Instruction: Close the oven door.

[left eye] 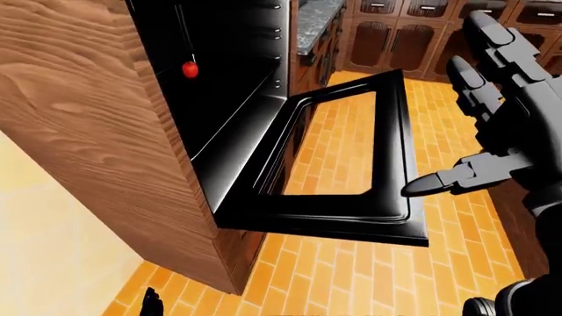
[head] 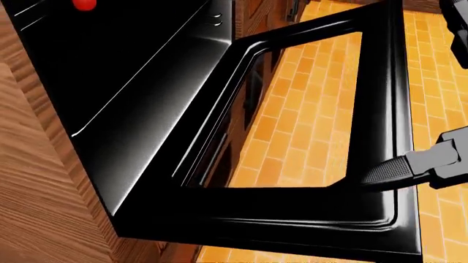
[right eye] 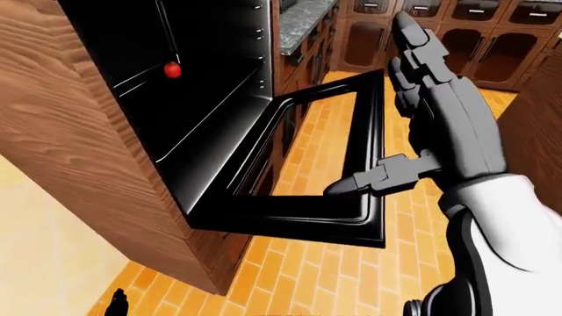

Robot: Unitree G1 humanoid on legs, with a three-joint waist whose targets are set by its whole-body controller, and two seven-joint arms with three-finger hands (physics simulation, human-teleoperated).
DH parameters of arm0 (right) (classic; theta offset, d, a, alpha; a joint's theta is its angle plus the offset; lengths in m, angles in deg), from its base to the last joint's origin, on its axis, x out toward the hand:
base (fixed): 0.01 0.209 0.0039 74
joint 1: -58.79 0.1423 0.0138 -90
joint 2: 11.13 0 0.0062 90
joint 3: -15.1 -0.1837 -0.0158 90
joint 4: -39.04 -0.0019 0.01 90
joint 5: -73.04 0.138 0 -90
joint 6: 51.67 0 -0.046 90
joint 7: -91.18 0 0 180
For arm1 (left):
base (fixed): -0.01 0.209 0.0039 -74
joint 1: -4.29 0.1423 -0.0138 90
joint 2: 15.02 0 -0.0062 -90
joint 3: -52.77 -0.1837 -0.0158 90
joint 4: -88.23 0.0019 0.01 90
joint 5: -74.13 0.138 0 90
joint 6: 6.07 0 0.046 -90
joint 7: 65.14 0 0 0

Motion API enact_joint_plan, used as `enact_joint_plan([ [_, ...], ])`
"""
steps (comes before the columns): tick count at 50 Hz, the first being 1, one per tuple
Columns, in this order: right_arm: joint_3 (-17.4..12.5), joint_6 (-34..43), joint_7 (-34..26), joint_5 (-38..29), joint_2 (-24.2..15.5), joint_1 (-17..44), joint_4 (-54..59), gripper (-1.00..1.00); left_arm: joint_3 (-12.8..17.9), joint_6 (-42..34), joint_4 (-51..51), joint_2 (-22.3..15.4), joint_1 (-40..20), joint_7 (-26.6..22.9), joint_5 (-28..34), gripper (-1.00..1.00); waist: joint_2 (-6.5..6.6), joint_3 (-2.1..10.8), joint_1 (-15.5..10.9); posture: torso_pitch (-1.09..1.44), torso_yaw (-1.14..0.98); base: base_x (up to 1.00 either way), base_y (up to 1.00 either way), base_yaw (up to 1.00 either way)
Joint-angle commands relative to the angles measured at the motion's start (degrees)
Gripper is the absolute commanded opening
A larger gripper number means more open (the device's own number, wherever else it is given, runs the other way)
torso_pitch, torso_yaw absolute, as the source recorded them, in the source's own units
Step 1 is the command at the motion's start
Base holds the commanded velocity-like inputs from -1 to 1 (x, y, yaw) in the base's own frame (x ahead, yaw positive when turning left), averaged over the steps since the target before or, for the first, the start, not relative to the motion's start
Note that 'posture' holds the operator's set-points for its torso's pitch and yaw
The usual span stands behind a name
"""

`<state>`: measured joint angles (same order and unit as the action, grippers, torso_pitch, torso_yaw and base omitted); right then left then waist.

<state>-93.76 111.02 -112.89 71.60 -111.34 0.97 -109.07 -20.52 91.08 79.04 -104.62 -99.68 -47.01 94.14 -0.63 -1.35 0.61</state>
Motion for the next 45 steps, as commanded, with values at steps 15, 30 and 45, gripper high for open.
enact_joint_plan([
  [15,-1.13,-3.15,0.82,0.34,-0.16,0.05,-0.43,1.00,0.00,0.87,-1.14,-0.65,-0.95,0.52,0.15,1.00,0.32,0.67,-0.54,0.00,0.00,0.04,0.03,0.00],
  [30,-1.43,-4.33,1.90,1.65,-0.47,-0.21,-0.85,1.00,0.03,0.87,-1.14,-0.65,-0.95,0.38,0.09,1.00,0.86,1.10,-0.20,0.00,0.00,0.02,0.00,0.00],
  [45,-1.24,-3.60,1.74,1.99,-1.41,0.85,-0.97,1.00,0.05,0.91,-1.14,-0.64,-0.95,0.36,0.07,1.00,-0.95,0.01,-0.52,0.00,0.00,0.20,0.00,0.00],
])
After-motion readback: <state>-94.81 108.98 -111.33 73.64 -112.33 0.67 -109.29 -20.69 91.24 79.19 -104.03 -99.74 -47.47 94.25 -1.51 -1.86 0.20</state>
